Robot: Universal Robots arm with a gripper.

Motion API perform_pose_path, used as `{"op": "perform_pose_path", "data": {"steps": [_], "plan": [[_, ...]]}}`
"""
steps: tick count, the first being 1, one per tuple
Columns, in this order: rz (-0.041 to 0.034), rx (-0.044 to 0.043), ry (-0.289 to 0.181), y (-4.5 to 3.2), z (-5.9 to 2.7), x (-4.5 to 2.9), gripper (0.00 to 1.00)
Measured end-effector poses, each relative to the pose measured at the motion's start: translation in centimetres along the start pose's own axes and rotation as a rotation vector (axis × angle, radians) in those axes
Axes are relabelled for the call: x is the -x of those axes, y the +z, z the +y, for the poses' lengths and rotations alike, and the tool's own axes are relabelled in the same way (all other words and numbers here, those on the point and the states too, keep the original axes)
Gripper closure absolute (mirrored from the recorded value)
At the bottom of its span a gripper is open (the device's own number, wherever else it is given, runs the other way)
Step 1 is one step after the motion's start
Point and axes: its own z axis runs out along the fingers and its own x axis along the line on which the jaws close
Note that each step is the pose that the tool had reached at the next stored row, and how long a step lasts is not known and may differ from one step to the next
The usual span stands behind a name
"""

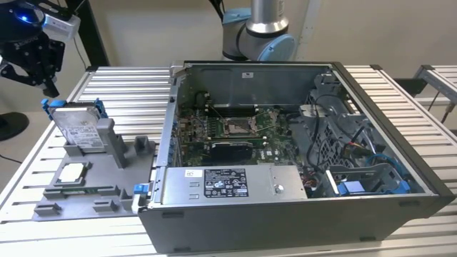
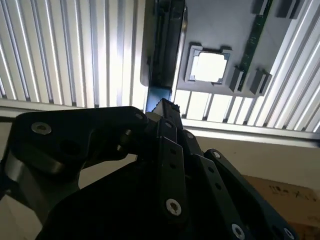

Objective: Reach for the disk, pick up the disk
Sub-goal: 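Pick up the disk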

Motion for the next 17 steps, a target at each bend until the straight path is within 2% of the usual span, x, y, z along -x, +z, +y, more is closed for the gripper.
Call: {"op": "perform_pose_path", "data": {"steps": [11,14,17], "plan": [[0.0054,0.0014,-0.200,0.32,-0.01,0.00,1.00],[0.0065,0.0016,-0.248,0.37,-0.02,0.00,1.00],[0.0074,0.0019,-0.276,0.37,-0.05,0.02,1.00]]}}
